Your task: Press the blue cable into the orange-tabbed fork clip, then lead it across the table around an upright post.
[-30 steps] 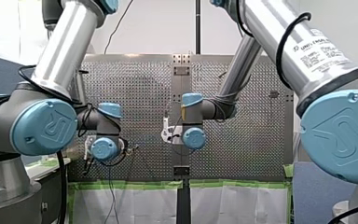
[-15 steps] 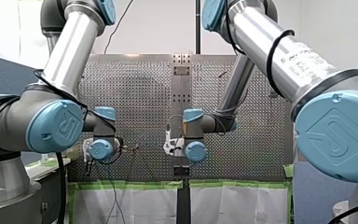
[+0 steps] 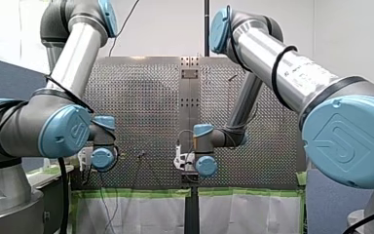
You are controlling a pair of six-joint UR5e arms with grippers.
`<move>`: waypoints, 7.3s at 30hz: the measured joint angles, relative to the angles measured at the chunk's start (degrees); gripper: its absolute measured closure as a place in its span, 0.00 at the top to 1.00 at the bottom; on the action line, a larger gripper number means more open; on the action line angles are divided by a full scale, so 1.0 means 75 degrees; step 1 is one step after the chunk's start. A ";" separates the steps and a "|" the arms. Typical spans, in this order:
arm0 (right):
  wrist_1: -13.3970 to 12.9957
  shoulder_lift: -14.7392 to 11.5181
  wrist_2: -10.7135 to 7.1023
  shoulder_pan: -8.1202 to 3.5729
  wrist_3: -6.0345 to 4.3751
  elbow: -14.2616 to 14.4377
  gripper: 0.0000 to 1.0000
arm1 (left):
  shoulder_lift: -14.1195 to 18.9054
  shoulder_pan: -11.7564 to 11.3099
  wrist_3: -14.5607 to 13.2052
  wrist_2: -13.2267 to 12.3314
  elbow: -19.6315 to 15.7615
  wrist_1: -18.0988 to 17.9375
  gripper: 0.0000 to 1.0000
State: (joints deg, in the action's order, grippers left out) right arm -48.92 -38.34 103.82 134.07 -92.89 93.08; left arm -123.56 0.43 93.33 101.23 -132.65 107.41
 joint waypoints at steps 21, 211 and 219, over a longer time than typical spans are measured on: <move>0.0465 0.0030 -0.0212 -0.0287 0.0276 -0.0606 0.00 | -0.1572 0.0127 0.0554 -0.0165 0.1478 0.0295 0.00; 0.1470 0.0547 -0.0318 -0.0876 0.0475 -0.1681 0.00 | 0.1041 0.0484 0.1506 -0.1970 0.0418 0.1936 0.98; 0.1470 0.0546 -0.0318 -0.0878 0.0471 -0.1680 0.00 | 0.0715 0.0514 0.1155 -0.1410 0.0504 0.1966 0.98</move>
State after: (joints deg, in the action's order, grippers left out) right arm -37.89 -34.25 101.43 127.49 -89.36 80.47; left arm -118.20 4.29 101.99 90.66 -128.87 122.16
